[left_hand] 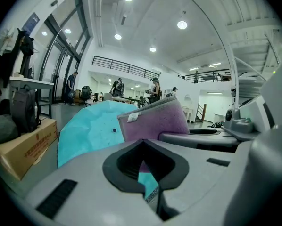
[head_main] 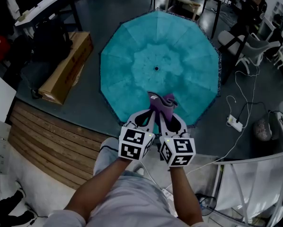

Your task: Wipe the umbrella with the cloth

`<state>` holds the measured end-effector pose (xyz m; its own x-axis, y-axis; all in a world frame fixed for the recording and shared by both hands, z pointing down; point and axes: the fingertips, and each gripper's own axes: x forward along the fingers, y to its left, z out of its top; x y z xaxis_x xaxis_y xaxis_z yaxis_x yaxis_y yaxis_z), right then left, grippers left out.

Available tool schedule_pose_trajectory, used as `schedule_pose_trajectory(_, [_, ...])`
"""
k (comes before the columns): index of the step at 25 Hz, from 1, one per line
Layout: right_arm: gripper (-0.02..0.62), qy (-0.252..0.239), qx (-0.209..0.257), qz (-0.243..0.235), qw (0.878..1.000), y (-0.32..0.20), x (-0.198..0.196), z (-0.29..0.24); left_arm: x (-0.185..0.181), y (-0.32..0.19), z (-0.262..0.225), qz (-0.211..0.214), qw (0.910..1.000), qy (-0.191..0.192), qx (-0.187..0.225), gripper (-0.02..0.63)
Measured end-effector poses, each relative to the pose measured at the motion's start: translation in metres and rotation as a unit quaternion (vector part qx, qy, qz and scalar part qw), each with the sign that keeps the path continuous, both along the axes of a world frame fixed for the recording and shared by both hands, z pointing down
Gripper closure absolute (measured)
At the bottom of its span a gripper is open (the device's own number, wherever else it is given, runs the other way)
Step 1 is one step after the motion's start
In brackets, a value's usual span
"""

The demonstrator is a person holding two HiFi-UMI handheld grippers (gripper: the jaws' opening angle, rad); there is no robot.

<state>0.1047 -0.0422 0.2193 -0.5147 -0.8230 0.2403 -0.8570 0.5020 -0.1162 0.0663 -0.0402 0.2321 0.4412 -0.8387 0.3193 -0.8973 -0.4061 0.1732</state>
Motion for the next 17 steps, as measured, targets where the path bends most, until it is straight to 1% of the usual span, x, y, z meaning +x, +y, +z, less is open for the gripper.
schedule_pose_trajectory(6, [0.523,0.001,0.0,0.004,1.0,-0.0024,-0.0007,0.0021,-0.0054,-0.0012,0.0028,-0.004,1.0,0.002,-0.001,0.603])
schedule_pose_trajectory(17, [0.523,0.002,-0.001,0.002,1.0,-0.0034,0.0008,0.0038,-0.0027,-0.0025,0.003,-0.004,1.0,0.007,-0.001,0.601])
